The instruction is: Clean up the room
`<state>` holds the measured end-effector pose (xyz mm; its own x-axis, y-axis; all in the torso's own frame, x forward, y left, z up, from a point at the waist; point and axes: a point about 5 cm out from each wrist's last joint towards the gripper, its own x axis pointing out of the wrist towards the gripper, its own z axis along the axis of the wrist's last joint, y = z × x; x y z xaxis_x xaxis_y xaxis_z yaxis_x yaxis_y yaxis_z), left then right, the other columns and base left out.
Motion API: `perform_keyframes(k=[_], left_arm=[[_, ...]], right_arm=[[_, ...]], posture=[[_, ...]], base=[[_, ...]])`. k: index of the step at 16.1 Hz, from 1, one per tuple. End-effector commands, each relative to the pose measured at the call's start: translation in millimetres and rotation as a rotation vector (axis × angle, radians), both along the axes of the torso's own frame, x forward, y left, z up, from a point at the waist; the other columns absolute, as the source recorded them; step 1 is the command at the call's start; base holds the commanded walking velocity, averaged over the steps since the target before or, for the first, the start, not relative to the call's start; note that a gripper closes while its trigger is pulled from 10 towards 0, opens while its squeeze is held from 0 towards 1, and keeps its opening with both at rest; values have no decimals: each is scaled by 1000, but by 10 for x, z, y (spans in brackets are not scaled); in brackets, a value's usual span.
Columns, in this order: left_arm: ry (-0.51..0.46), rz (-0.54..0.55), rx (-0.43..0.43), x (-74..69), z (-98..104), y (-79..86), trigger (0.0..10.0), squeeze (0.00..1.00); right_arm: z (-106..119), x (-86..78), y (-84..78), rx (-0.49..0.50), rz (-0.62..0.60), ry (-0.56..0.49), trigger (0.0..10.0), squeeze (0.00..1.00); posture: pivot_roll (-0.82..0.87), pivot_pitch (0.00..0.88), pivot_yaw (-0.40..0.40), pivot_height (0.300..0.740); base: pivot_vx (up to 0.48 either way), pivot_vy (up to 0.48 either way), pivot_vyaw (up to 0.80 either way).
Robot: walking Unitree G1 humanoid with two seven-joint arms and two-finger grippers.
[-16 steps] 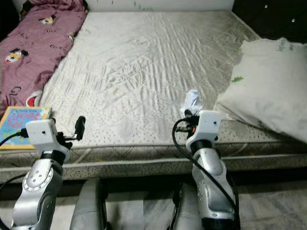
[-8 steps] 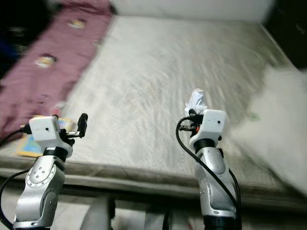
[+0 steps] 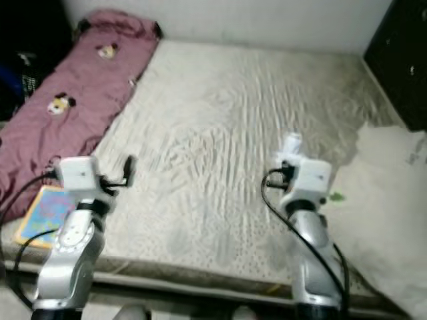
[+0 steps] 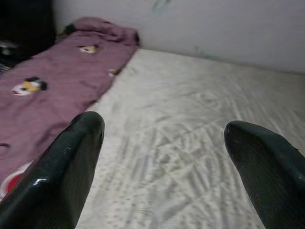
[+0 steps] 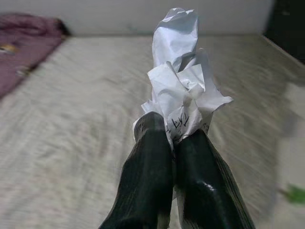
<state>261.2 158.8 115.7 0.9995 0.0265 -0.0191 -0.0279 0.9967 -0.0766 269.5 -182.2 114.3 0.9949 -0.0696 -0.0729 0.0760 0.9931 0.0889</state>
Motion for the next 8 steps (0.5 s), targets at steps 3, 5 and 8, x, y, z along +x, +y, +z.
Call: perform_keyframes(k=[3,5,8], left_arm=[[6,54,-5,-45,-27,168,10000,0],[9,41,-19,-33,-33,149,10000,0],[11,32,-37,-20,-36,134,10000,0]], right_arm=[[90,56,152,0,46,-35,10000,0],[88,67,160,-4,47,-35,10000,0],[86,89,178,7,58,-29,10000,0]], posture=[[43,0,-1,740],[42,0,-6,740],[42,0,-11,740]], base=[[0,0,0],[0,0,0],[0,140,-167]])
